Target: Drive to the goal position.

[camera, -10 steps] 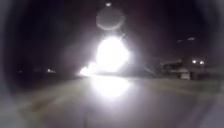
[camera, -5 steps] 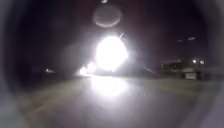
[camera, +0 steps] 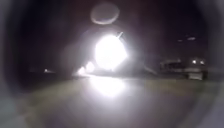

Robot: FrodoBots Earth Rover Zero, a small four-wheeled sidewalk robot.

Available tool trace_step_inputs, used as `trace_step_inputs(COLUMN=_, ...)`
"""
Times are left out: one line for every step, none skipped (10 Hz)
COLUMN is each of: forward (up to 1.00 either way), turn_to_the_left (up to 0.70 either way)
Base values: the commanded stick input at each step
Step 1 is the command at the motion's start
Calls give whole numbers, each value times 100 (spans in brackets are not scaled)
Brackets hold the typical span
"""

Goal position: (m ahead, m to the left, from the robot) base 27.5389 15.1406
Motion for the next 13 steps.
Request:
trace_step_inputs(forward=71, turn_to_the_left=0)
trace_step_inputs(forward=66, turn_to_the_left=0)
trace_step_inputs(forward=62, turn_to_the_left=0)
trace_step_inputs(forward=57, turn_to_the_left=0)
trace_step_inputs(forward=52, turn_to_the_left=0)
trace_step_inputs(forward=48, turn_to_the_left=0)
trace_step_inputs(forward=43, turn_to_the_left=0)
trace_step_inputs(forward=38, turn_to_the_left=0)
trace_step_inputs(forward=34, turn_to_the_left=0)
trace_step_inputs(forward=29, turn_to_the_left=0)
trace_step_inputs(forward=24, turn_to_the_left=0)
trace_step_inputs(forward=20, turn_to_the_left=0)
trace_step_inputs(forward=15, turn_to_the_left=0)
